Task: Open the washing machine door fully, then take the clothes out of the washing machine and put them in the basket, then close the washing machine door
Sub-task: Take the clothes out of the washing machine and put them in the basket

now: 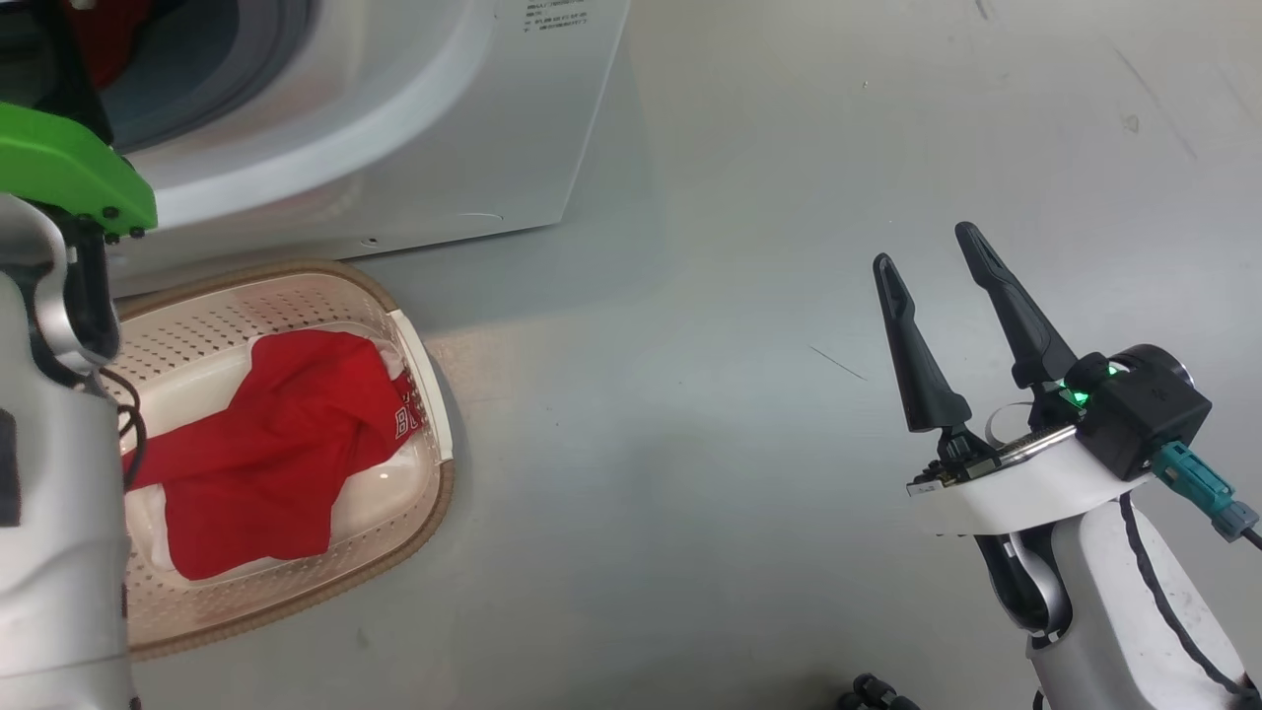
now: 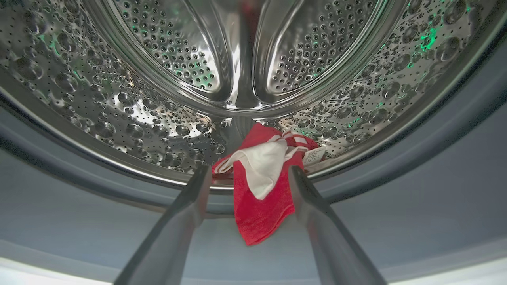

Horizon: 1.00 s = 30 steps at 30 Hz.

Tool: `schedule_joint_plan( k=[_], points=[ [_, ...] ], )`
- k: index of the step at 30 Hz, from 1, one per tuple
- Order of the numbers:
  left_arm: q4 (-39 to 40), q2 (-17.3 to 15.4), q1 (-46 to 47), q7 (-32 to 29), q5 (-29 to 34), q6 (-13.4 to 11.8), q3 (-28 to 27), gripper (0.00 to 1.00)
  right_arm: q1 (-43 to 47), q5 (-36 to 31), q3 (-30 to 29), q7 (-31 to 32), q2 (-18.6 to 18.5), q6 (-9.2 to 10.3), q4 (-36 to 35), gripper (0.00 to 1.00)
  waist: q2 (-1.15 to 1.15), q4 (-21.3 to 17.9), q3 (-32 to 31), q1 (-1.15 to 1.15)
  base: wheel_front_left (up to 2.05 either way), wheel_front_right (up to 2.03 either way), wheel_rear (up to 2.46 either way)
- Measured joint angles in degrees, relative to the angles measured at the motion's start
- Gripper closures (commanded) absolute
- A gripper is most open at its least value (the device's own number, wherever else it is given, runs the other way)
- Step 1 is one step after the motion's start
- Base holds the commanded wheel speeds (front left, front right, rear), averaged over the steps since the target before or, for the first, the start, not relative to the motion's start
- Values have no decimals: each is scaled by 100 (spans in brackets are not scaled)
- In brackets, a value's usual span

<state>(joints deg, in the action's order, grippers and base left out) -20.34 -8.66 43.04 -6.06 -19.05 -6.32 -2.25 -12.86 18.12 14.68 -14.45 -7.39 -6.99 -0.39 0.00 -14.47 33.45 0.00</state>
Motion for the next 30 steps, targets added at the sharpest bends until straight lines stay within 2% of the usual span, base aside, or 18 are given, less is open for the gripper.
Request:
schedule_joint_plan(
  k=[11, 16, 30],
  points=[
    [-859, -164, 851, -578, 59, -21, -82, 0, -141, 0, 169, 0, -1, 0, 3, 0, 0, -303, 302, 0, 0, 0, 0],
    [-1196, -336, 1139, -777, 223, -21, -76, 0, -213, 0, 235, 0, 12, 0, 2, 0, 0, -414, 401, 0, 0, 0, 0],
    [-1908, -369, 1782, -984, 361, -45, -22, 0, -329, 10, 207, 0, 66, -1, 83, 0, 0, -597, 568, 0, 0, 0, 0]
  ],
)
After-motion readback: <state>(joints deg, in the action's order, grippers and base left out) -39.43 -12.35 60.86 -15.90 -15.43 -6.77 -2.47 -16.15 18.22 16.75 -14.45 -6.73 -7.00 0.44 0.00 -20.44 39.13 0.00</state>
